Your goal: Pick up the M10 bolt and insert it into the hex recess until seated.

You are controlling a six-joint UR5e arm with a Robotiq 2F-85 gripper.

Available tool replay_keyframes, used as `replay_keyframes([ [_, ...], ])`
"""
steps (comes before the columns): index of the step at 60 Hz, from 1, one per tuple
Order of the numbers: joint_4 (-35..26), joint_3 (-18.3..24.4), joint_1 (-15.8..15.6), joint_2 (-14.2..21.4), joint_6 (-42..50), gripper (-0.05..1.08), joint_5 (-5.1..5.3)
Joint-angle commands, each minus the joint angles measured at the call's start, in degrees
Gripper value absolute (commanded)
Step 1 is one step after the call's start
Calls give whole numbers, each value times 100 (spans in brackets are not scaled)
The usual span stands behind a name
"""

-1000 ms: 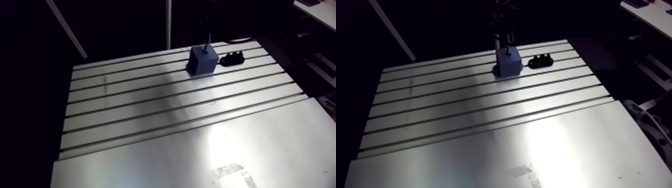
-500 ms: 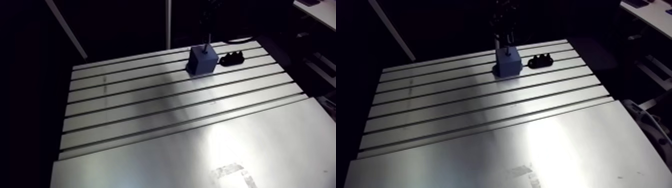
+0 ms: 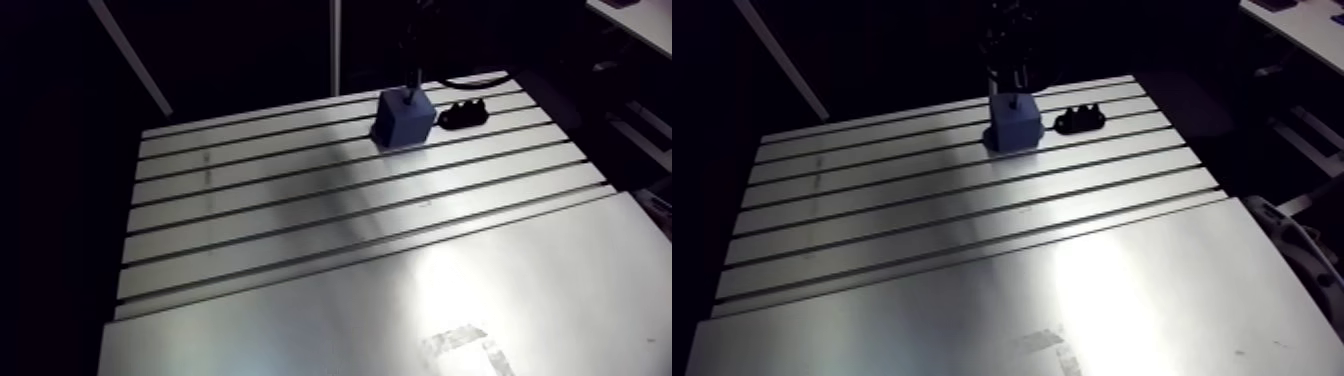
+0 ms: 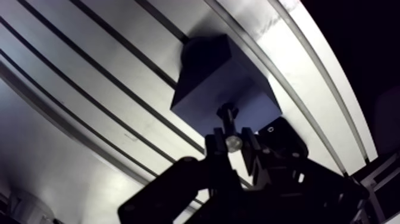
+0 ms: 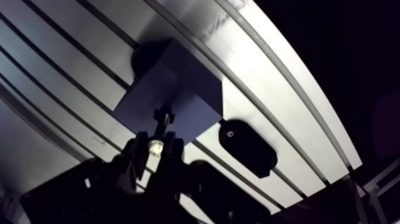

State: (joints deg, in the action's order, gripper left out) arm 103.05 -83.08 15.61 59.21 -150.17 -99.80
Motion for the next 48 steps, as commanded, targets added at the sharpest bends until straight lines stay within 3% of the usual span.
replay_keyframes([
  [1,0,-2,30,-12,0,103,0],
  [48,0,25,-4,-12,9,103,0],
])
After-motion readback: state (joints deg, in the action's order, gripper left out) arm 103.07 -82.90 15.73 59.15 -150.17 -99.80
